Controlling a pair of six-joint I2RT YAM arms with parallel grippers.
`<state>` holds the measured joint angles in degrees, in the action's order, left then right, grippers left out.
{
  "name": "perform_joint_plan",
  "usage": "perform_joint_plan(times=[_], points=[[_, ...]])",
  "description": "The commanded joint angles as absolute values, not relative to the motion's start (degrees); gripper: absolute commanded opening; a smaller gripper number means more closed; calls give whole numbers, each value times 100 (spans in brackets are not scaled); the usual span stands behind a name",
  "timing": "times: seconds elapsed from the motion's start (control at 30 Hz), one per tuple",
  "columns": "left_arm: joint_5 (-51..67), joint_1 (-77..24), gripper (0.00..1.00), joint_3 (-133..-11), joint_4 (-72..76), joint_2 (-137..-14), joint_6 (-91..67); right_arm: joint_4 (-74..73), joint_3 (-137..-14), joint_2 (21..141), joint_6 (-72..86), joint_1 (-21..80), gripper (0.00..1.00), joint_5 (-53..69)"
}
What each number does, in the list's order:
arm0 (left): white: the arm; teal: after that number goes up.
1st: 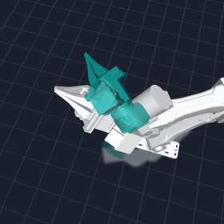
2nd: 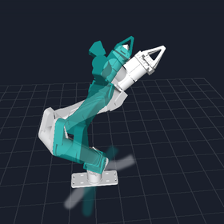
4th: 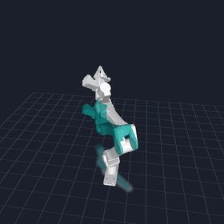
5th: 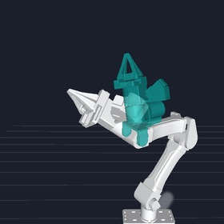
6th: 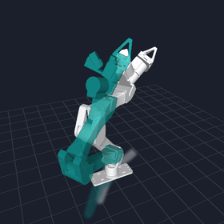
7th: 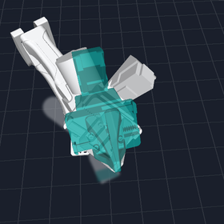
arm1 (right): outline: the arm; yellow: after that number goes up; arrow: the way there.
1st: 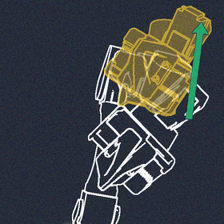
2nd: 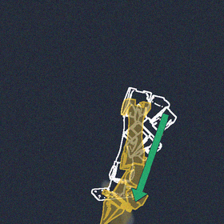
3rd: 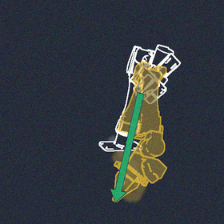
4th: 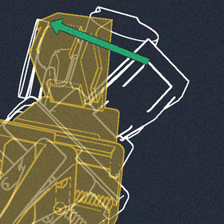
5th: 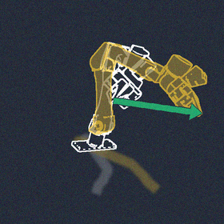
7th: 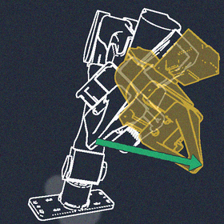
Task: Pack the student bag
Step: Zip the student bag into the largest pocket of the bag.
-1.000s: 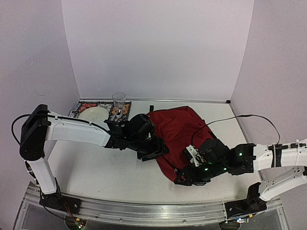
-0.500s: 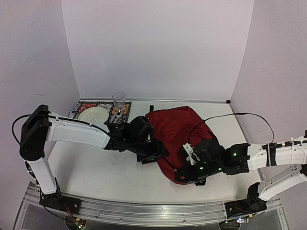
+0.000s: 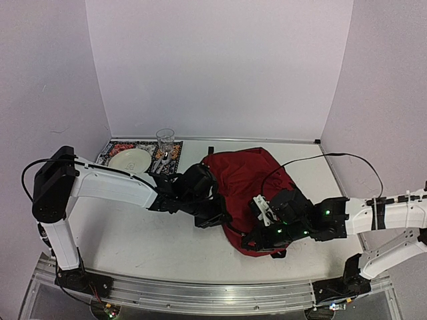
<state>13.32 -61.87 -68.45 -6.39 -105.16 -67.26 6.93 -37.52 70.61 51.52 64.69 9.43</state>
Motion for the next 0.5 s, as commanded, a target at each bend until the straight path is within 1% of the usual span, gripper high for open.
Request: perform_joint_plan(times=[0.0,0.3,0.47], points=[[982,-5999,0,-6781,-668,-10329,-6334,167,-4044,6991,4885,6502,0,821],[296,-5281,0,-7042,-1698,-10230,-5132,-650,-4106,6710,4715,6498,0,740],[-188,-4871,0,-7392,-2302,-10315,-4210,-1053,-4177,6605,4652,6498,0,640]])
